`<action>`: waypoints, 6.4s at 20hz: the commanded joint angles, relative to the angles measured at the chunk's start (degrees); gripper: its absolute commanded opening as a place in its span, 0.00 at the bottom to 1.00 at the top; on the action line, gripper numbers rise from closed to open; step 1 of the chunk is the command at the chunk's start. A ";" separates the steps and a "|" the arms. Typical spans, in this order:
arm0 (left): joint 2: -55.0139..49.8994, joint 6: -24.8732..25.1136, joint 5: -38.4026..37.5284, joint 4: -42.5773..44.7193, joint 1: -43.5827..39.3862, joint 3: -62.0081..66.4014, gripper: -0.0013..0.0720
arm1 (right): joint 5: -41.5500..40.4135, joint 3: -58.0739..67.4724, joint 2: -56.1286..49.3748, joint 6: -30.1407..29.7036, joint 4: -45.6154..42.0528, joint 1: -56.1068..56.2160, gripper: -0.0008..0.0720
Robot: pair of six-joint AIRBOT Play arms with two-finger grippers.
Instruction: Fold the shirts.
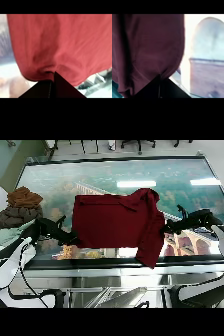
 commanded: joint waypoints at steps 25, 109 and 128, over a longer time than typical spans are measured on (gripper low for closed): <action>30.56 -6.40 -4.50 3.28 4.52 33.70 0.04 | 9.16 27.39 37.59 -1.01 10.95 4.09 0.04; -7.69 -9.40 12.52 9.51 -5.29 18.27 0.04 | 4.52 -18.91 13.99 9.75 -4.44 -1.95 0.04; 2.29 -13.33 6.29 14.86 2.80 22.12 0.04 | 17.94 -8.22 24.20 20.04 -6.47 4.59 0.05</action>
